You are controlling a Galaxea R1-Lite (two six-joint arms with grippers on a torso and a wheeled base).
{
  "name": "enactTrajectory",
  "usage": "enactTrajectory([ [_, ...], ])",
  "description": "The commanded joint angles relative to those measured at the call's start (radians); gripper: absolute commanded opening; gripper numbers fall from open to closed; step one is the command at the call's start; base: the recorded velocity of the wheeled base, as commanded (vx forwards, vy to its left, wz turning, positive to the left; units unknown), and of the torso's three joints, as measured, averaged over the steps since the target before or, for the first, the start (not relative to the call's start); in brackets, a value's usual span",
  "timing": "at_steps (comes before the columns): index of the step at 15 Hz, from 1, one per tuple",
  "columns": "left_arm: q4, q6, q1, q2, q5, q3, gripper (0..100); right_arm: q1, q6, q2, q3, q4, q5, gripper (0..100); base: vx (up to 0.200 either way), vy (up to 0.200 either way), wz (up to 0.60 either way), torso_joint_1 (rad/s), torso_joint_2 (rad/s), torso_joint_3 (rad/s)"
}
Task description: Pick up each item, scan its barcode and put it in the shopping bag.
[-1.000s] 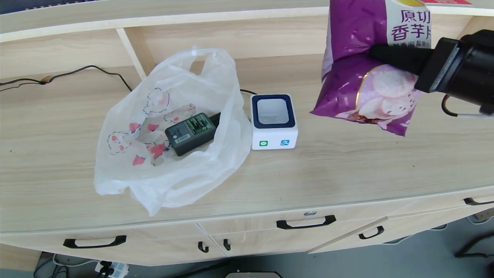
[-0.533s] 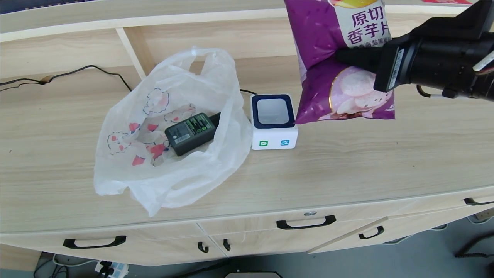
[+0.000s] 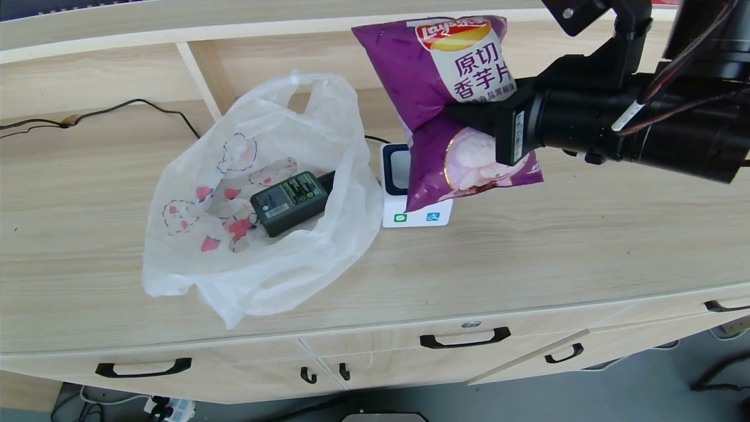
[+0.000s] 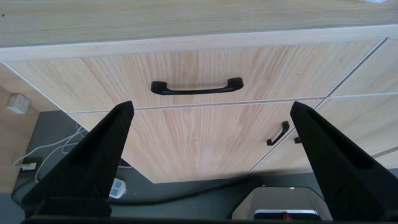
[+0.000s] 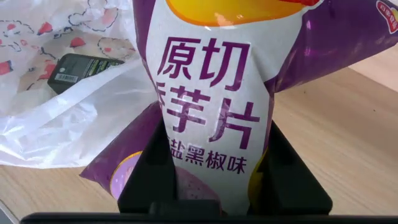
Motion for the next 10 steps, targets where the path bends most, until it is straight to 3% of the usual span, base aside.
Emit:
enactTrajectory([
  [1, 0.0, 0.0, 0.0, 0.0, 0.0, 0.0, 100, 0.006, 0.003, 0.036, -0.011, -0.009, 0.002, 0, 0.0, 0.0, 0.0, 0.0, 0.0, 0.0],
  [10, 0.0, 0.0, 0.0, 0.002, 0.0, 0.0, 100, 0.005, 0.004, 0.084, 0.001, -0.081, 0.0, 0, 0.0, 0.0, 0.0, 0.0, 0.0, 0.0],
])
